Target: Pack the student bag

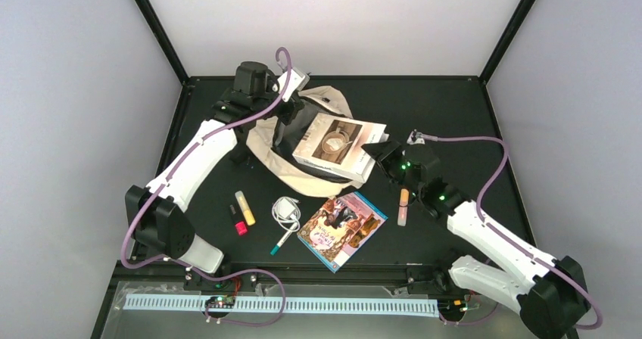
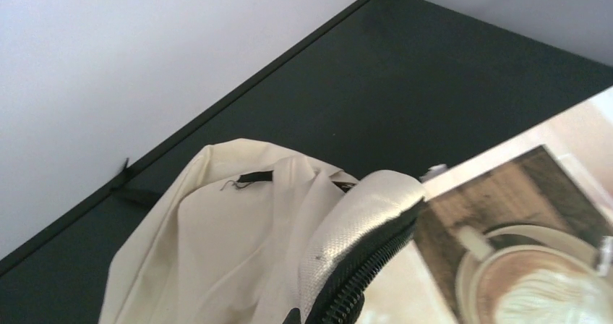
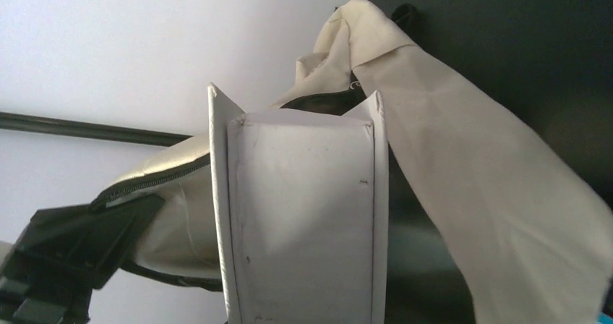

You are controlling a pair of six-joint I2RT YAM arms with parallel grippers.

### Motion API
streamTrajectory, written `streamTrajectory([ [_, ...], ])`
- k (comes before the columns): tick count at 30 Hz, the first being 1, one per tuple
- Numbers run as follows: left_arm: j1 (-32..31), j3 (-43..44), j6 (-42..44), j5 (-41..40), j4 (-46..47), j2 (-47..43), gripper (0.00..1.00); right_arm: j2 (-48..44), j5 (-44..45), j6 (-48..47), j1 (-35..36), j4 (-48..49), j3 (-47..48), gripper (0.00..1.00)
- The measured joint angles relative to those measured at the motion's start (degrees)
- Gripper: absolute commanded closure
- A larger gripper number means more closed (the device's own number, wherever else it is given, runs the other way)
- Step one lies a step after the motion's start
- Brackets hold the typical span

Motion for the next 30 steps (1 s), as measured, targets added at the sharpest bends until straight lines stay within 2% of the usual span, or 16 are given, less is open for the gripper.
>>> streamTrajectory([
  [7,-2.03,-0.24,-1.66,2.89,0.07,-0.39,0.98,7.74,1.75,3.21,0.28,7.32,0.33,0.62],
  [13,-3.87,1.62,-1.05,4.33,-2.12,-0.15,0.98,16.52,5.31,3.26,1.55,11.02,5.40,0.58],
  [23,-4.09,8.85,1.42,6.54,-5.60,0.87,0.98,33.55,9.57,2.29,7.28,17.51,16.87,0.34],
  [30,-4.11,8.90,4.44,2.95,-6.34,1.20,0.98,43.93,7.04,-2.58,7.87,13.14,26.45,0.24],
])
